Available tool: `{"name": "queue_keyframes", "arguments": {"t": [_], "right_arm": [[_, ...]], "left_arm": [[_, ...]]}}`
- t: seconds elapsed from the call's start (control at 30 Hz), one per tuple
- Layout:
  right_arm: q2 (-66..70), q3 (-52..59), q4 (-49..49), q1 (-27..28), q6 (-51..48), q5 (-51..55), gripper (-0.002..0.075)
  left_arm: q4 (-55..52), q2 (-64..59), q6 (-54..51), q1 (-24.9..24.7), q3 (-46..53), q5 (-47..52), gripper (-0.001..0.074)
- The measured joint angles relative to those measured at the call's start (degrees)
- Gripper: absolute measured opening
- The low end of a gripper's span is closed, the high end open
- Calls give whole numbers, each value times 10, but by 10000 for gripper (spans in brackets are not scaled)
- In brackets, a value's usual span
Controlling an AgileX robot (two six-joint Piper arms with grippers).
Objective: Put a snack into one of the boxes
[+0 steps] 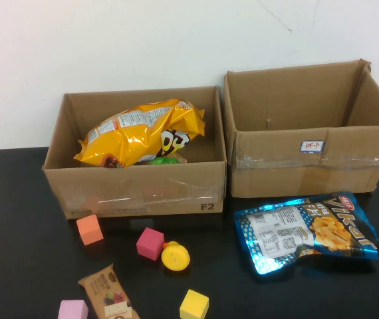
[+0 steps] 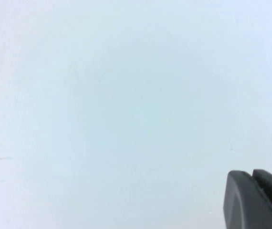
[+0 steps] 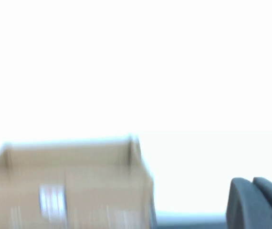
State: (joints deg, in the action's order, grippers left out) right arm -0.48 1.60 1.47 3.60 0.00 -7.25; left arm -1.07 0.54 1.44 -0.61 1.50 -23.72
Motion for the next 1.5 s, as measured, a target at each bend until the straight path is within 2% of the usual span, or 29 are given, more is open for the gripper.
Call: {"name": "queue_keyframes", "arguments": {"t": [0.23, 0.47, 0.53, 0.6, 0.77, 0.87, 1.0, 1.1, 1.23, 1.33, 1.5], "right_arm": [[0, 0, -7, 0, 113, -212, -1], [0, 0, -18, 0, 125, -235, -1], [-1, -2, -20, 0, 107, -220, -1], [-3, -20, -22, 0, 76, -183, -1], [-1, -136, -23, 0, 22, 22, -1], [32, -193, -23, 0, -25, 126, -1], [109, -217, -23, 0, -62, 190, -1], [189, -217, -36, 0, -67, 219, -1], [285, -217, -90, 0, -69, 206, -1], [341, -217, -130, 0, -70, 176, -1], [416, -217, -161, 0, -70, 172, -1]], "left_arm": [[3, 0, 35, 0, 0, -3, -1], [27, 0, 117, 0, 0, -3, -1], [33, 0, 138, 0, 0, 11, -1], [26, 0, 145, 0, -17, 72, -1], [0, -8, 150, 0, -146, 320, -1], [-9, -56, 125, 0, -234, 465, -1], [0, -155, 77, 0, -291, 598, -1], [5, -230, 56, 0, -292, 615, -1], [28, -318, 59, 0, -282, 585, -1], [94, -392, 47, 0, -280, 570, -1], [230, -536, -71, 0, -280, 561, -1]]}}
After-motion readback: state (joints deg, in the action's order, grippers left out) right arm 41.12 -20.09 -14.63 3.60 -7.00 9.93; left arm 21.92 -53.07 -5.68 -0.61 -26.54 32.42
